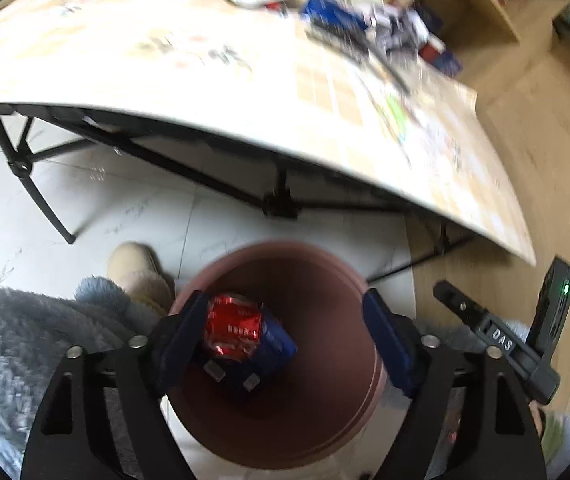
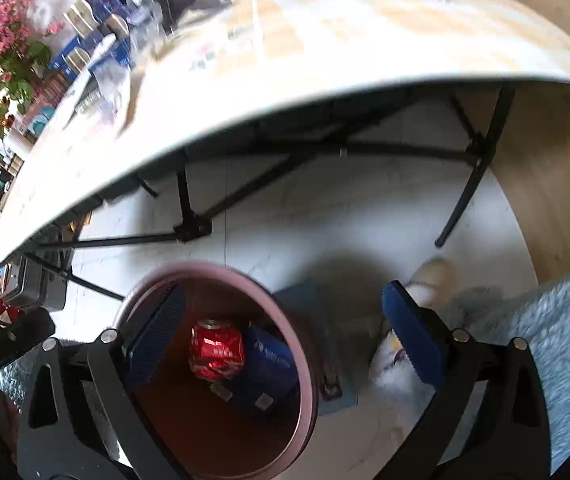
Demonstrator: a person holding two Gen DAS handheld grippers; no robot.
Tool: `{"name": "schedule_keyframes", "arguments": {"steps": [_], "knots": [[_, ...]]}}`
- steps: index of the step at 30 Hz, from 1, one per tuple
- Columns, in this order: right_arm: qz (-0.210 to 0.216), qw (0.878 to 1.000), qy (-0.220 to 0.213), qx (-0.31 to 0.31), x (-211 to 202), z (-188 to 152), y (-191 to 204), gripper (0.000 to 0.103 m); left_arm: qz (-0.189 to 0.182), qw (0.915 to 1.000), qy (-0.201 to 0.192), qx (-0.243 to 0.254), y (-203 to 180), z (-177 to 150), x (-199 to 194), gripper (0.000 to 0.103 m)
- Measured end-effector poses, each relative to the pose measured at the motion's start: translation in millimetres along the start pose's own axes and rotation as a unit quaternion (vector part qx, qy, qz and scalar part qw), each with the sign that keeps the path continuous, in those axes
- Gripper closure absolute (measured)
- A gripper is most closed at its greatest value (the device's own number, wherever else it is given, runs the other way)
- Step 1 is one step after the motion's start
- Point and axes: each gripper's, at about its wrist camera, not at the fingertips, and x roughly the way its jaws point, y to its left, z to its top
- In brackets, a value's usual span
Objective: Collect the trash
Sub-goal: 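Lower the red can into the bin and open the left tool, then bring both tools back over the table, then grasp the green paper cup with the right tool while the left tool reaches toward the white packet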
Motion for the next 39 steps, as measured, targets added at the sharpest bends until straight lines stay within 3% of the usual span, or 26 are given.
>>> {"name": "schedule_keyframes", "arguments": {"steps": [8, 12, 15, 19, 23, 28, 33, 36, 39], "knots": [[0.012, 0.994, -0.081, -0.07, -47, 8, 21, 0.006, 0.021, 0.9916, -0.127, 0.012, -7, 5, -53, 0.012], [0.013, 0.988, -0.121, -0.099, -70, 17, 34, 0.006, 0.023, 0.9787, -0.2, 0.043, -17, 6, -85, 0.007], [0.017, 0.983, -0.153, -0.102, -89, 33, 34, 0.006, 0.038, 0.9709, -0.225, 0.072, -22, 16, -97, 0.007], [0.017, 0.982, -0.172, -0.076, -103, 61, 24, 0.006, 0.048, 0.9676, -0.233, 0.085, -21, 34, -109, 0.007], [0.074, 0.983, -0.163, -0.036, -110, 89, 5, 0.006, 0.05, 0.9626, -0.253, 0.082, -16, 52, -123, 0.007], [0.068, 0.987, -0.144, 0.007, -101, 129, -8, 0.006, 0.044, 0.963, -0.259, 0.062, -1, 88, -124, 0.006], [0.047, 0.985, -0.16, -0.052, -91, 180, 15, 0.006, 0.05, 0.9644, -0.251, 0.067, 12, 127, -108, 0.006], [0.027, 0.985, -0.144, -0.092, -69, 223, 40, 0.006, 0.045, 0.9665, -0.245, 0.061, 21, 154, -91, 0.006], [0.043, 0.985, -0.135, -0.099, -47, 276, 60, 0.006, 0.039, 0.9684, -0.24, 0.055, 30, 178, -72, 0.006]]}}
